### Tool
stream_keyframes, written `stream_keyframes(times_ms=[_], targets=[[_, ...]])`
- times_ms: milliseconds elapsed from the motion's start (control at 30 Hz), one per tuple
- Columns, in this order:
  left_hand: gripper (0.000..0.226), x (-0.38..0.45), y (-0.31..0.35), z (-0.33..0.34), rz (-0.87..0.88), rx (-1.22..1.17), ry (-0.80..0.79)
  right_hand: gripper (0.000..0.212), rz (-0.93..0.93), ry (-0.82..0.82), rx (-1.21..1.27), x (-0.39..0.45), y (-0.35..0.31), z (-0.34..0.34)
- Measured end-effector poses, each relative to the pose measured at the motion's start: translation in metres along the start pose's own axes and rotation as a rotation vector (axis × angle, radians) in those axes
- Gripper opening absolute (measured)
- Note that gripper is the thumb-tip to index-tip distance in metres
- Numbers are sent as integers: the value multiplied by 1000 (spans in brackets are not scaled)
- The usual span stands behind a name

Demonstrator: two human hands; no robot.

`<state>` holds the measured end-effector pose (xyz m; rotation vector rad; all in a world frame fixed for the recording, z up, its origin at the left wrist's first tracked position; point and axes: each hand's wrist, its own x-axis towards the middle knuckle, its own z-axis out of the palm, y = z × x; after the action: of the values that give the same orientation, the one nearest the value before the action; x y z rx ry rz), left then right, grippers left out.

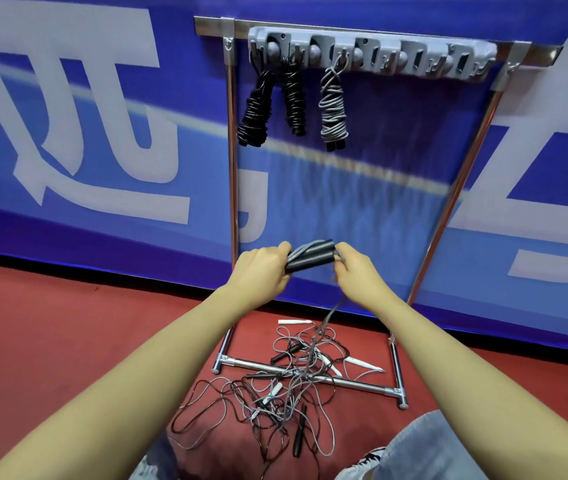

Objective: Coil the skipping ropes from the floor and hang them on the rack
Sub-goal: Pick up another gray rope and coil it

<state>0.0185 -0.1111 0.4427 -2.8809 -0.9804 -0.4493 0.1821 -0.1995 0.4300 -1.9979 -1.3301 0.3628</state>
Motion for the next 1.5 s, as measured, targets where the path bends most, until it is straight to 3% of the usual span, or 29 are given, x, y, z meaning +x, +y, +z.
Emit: stream_keyframes(times_ms=[133, 267, 333, 400, 467, 567, 633, 733, 900, 1033, 1100, 1167, 1300, 1500], targets=[[18, 4, 5, 0, -91, -67, 58, 19, 73, -26, 40, -4, -6, -1], [18, 6, 3, 6, -240, -82, 16, 16, -40, 29, -7, -9, -10, -10], [19, 6, 4, 11, -280, -76, -24, 8, -139, -24, -252, -10, -14, -15], [19, 6, 7, 14, -305, -71, -64, 14, -265, -56, -605, -11, -20, -15], [17, 9, 8, 15, -288, -30, -91, 17, -507, 102, -842, -10, -27, -17], [15, 12, 5, 10, -188, 82, -108, 11, -654, 354, -784, -5, -29, -23], [15, 11, 2, 5, -81, 165, -113, 15, -462, 373, -508, 0, -29, -23], [14, 7, 0, 0, 56, 263, -114, 15, -56, 253, 49, 7, -36, -26], [6, 1, -13, 4, 370, 192, 108, 25, 99, 144, 100, 13, -31, -28], [7, 3, -15, -2, 482, 27, 284, 20, 137, 72, 197, 9, -26, -21], [11, 6, -11, -7, 446, -2, 344, 7, 113, 84, 215, 9, -23, -17], [15, 8, -5, -11, 319, -28, 407, 11, 72, 79, 147, 6, -18, -14], [20, 12, 6, -19, -36, 54, 119, 20, 50, 18, 130, -7, -19, -4], [13, 18, 10, -5, -205, -19, 39, 15, -6, -65, 13, -10, -32, -7]])
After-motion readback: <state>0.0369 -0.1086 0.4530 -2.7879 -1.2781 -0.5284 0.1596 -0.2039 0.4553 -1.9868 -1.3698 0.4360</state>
